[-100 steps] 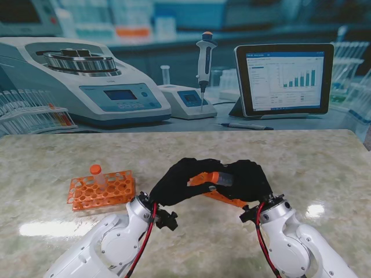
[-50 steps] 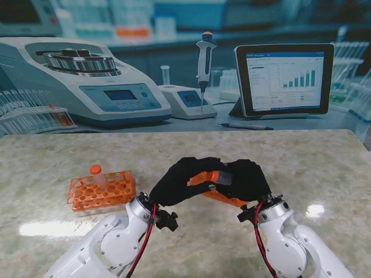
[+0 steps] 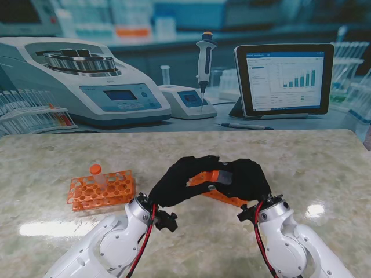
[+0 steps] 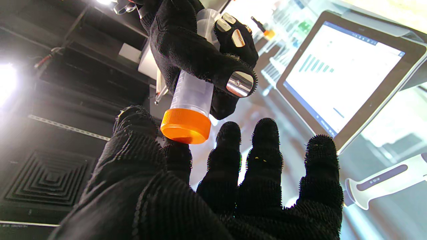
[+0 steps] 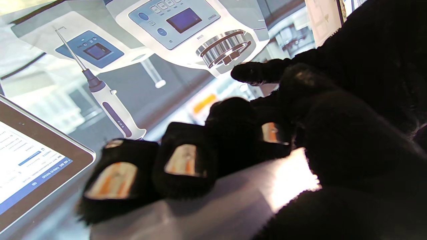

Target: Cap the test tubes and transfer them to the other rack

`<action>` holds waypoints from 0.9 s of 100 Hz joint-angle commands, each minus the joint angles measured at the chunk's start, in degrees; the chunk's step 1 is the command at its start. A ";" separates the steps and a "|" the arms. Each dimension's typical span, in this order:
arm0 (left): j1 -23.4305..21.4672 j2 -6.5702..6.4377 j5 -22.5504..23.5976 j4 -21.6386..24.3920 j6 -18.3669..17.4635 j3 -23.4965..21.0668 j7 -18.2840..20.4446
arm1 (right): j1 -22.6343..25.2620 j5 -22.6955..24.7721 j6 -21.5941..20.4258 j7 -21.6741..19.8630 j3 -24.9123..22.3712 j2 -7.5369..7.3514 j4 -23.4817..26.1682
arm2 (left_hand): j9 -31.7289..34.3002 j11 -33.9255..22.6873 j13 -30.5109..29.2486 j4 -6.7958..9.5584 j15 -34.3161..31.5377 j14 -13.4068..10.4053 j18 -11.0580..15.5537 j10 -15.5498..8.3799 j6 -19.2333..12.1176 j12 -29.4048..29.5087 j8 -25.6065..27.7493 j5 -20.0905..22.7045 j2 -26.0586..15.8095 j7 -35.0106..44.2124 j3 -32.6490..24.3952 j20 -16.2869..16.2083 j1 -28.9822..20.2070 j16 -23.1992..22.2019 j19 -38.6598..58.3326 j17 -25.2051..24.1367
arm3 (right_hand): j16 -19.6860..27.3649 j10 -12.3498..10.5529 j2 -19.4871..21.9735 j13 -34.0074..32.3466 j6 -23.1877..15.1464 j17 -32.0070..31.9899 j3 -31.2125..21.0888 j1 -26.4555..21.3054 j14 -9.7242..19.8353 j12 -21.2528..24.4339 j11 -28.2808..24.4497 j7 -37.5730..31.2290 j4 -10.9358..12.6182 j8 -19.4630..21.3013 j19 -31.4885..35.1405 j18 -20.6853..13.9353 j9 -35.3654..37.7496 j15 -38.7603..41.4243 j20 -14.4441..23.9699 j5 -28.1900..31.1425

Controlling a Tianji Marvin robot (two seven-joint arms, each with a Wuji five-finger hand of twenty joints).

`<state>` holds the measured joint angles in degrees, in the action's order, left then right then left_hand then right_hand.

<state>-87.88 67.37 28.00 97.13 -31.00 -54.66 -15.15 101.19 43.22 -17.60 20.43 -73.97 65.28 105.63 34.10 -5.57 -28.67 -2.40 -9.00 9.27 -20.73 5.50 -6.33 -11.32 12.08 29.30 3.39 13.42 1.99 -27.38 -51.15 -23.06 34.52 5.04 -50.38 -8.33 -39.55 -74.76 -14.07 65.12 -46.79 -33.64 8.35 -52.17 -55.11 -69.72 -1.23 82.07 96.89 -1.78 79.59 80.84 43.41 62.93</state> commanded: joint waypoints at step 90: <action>-0.43 -0.48 1.23 3.46 -0.75 -2.04 0.96 | -0.20 -0.27 0.19 -0.40 0.09 0.21 -0.23 | -6.52 1.80 9.37 1.39 3.63 -2.27 2.77 -0.01 5.54 0.97 -2.80 -1.56 -5.33 -2.78 -1.03 2.26 1.61 3.03 -9.83 -4.94 | -4.49 0.86 2.41 -1.28 -3.77 3.83 -1.06 -2.06 8.77 -1.16 -1.05 -6.28 0.22 2.56 17.29 -5.06 2.90 11.93 3.28 1.73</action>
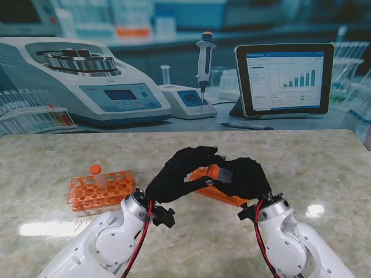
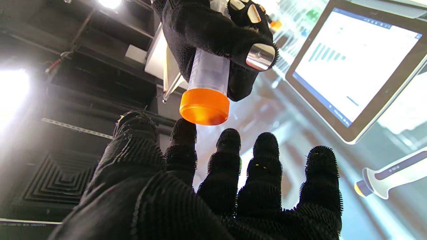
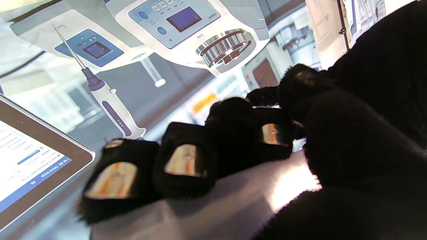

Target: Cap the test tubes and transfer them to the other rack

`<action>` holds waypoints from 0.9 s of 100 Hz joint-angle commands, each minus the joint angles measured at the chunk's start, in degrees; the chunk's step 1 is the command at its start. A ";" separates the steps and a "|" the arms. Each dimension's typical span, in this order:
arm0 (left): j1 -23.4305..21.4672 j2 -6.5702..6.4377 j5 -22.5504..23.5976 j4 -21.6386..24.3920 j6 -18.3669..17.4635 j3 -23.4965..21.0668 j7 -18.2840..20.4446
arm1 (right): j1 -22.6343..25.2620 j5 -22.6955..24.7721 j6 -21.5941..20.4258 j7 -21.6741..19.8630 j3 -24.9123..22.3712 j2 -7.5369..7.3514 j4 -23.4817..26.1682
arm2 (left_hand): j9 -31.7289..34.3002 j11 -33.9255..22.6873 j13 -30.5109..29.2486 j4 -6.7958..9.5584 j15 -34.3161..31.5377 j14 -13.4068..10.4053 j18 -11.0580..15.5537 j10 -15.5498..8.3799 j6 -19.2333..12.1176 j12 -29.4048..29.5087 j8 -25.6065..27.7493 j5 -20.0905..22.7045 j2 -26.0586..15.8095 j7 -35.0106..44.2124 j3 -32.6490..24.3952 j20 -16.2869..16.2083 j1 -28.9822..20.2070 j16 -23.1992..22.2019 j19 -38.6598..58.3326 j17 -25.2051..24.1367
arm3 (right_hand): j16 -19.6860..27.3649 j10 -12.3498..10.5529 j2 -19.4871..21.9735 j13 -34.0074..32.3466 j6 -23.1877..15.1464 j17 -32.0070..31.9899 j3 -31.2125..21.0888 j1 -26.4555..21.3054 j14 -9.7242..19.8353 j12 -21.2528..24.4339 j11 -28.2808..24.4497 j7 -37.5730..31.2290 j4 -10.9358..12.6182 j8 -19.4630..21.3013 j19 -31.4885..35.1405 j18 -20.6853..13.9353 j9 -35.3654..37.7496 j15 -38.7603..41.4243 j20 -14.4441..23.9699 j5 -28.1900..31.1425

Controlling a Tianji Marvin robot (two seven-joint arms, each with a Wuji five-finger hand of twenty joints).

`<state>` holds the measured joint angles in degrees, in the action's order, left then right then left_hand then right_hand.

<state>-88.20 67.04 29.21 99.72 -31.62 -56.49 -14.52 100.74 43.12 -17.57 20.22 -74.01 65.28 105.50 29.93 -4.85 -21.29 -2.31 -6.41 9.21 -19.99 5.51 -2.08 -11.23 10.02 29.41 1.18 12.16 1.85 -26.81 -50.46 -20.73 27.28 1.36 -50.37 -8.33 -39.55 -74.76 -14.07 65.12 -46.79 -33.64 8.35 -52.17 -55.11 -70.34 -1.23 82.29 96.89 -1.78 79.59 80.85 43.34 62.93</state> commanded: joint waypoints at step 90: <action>-2.02 -0.91 4.38 2.08 1.77 -3.79 -0.11 | 0.32 0.32 -0.13 -0.24 0.08 0.12 -0.23 | -5.23 -0.65 2.19 1.79 0.01 -2.42 1.16 -0.41 8.98 -4.16 19.57 -5.44 8.52 11.99 -1.44 -1.17 0.72 -0.80 -3.50 0.04 | -4.48 0.81 2.35 -1.28 -3.75 3.83 -0.99 -2.05 8.80 -1.16 -1.04 -5.66 0.24 2.34 17.29 -5.06 2.90 11.89 3.35 1.72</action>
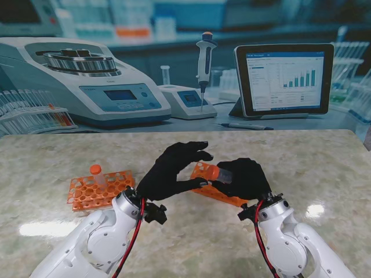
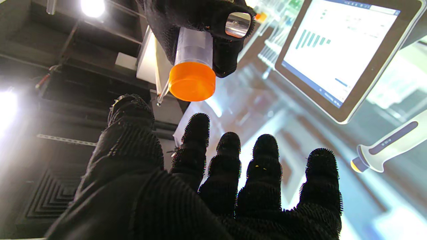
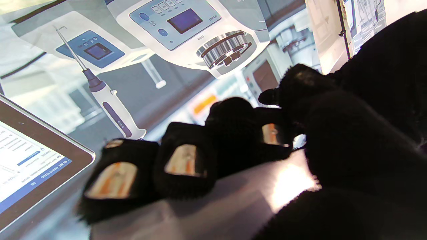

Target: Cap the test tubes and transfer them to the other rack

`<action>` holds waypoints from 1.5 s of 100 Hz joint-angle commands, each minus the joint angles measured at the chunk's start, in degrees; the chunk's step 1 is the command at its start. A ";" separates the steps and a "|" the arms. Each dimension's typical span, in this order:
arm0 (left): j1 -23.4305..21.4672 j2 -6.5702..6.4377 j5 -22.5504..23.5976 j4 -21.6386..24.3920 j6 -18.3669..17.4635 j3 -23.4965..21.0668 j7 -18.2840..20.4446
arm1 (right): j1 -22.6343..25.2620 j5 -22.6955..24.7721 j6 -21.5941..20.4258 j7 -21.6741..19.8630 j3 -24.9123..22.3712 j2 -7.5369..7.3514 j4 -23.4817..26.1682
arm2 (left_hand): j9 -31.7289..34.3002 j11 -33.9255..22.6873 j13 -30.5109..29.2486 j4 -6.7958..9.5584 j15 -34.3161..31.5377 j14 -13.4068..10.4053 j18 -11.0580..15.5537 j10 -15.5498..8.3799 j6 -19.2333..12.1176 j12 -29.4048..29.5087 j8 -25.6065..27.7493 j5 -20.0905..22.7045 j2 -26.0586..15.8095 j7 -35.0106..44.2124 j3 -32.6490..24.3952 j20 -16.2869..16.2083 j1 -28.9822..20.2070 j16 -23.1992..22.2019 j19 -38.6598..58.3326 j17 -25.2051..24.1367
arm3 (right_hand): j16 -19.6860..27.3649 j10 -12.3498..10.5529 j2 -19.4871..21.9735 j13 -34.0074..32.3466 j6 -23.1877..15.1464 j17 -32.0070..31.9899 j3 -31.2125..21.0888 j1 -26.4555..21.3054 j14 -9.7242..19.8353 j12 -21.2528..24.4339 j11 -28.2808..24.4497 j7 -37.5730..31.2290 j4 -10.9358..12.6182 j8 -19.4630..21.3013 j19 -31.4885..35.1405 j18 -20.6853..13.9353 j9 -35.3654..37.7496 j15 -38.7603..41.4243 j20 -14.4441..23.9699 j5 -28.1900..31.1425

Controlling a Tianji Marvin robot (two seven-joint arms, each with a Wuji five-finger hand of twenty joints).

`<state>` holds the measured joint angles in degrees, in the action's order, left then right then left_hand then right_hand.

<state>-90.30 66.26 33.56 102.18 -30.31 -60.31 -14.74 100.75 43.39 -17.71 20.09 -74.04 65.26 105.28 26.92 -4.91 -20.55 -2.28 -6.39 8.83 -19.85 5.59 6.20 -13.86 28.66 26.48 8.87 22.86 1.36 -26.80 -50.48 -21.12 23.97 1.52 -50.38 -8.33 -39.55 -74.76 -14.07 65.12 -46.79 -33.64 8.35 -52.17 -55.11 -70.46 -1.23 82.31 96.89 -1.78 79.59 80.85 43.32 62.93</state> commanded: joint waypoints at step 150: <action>3.70 0.48 1.21 -4.50 2.64 4.31 -1.99 | -0.72 0.64 0.79 -0.43 1.67 -0.02 -0.79 | 0.70 -2.40 -1.82 1.83 -1.73 -1.93 -0.04 -0.77 -1.96 -3.10 9.33 -3.71 -0.15 24.03 -2.16 -0.39 -8.10 -1.95 4.05 0.46 | -4.46 0.84 2.25 -1.28 -3.67 3.83 -1.11 -1.98 8.77 -1.17 -1.08 -5.51 0.30 2.15 17.29 -5.06 2.91 11.92 3.36 1.79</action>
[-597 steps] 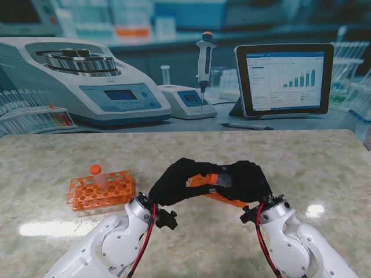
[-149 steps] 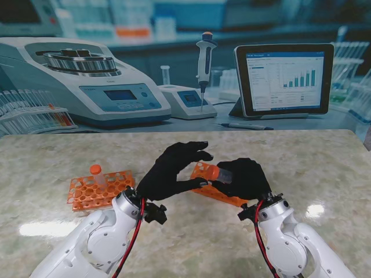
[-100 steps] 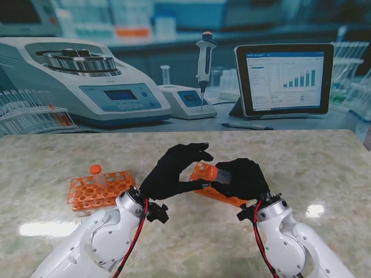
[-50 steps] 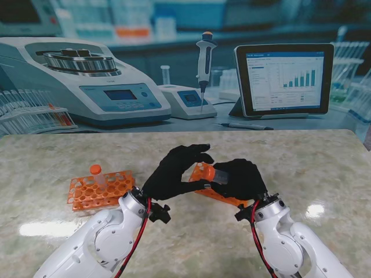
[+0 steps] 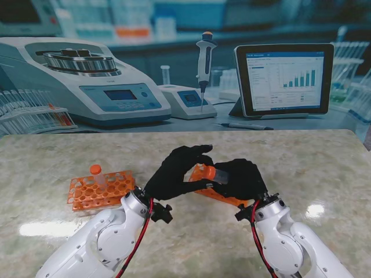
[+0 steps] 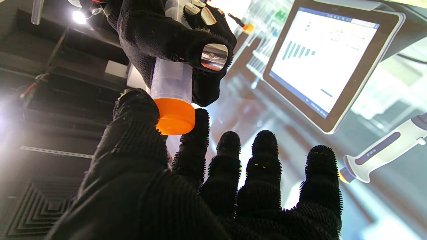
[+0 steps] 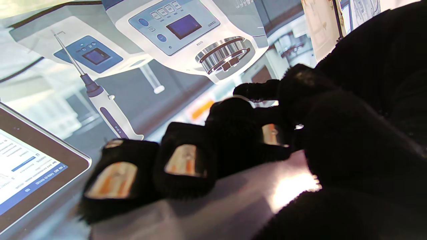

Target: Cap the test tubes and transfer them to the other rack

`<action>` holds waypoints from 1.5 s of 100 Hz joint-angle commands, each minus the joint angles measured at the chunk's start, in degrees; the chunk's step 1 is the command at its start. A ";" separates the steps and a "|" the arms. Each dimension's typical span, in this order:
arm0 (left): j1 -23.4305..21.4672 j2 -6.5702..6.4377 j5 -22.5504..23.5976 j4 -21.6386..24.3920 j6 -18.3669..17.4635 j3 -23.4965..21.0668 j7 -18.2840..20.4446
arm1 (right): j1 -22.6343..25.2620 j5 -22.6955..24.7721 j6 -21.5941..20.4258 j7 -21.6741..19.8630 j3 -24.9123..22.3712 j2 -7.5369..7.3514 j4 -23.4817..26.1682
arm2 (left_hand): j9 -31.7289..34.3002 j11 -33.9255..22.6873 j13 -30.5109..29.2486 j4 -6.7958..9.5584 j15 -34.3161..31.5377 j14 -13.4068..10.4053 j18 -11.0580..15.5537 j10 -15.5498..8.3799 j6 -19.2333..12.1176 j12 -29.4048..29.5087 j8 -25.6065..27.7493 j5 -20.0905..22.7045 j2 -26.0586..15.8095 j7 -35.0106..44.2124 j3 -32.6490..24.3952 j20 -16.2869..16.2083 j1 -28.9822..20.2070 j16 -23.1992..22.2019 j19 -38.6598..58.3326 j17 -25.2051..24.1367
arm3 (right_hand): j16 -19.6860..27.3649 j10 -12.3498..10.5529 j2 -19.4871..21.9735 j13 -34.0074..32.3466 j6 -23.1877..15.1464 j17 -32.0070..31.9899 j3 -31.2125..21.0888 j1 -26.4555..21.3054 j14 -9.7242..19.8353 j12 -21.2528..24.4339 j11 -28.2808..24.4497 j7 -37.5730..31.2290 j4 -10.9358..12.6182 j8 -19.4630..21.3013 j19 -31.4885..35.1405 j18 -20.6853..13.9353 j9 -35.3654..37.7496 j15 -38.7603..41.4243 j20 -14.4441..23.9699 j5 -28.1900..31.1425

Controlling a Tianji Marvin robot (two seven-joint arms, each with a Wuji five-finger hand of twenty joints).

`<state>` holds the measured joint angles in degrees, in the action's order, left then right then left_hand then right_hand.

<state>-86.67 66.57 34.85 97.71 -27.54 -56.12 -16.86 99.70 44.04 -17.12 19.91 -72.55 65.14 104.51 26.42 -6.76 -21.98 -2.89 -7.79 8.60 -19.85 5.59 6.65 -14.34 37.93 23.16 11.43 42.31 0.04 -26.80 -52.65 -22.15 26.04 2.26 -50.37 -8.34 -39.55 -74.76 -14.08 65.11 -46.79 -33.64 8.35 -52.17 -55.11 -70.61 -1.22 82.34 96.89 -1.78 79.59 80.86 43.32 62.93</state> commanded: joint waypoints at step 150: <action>0.73 0.48 3.82 -1.40 -3.57 1.13 -3.62 | 0.57 0.14 -0.37 -0.74 -0.28 -0.02 0.38 | 9.18 -3.44 -7.72 1.81 -2.16 -3.80 -0.33 -6.92 -15.56 -0.10 -15.03 21.98 7.64 -8.72 -20.98 2.32 -18.61 -0.60 6.72 2.66 | -4.46 0.94 2.26 -1.28 -3.72 3.83 -1.02 -1.98 8.82 -1.16 -1.07 -5.34 0.25 2.14 17.29 -5.06 2.90 11.91 3.36 1.74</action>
<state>-85.56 67.03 38.21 96.18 -30.74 -55.24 -20.69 99.92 44.09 -17.26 19.36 -73.06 64.93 104.10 35.37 -9.71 -28.39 -3.20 -9.43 6.94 -20.26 1.88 6.24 -15.38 19.98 36.08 24.19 25.61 -8.27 -26.69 -62.43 -22.76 30.47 5.18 -50.37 -8.34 -39.55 -74.76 -14.11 65.11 -46.79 -33.64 8.35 -52.17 -55.11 -71.08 -1.23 82.34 96.89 -1.78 79.59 80.88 43.27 62.93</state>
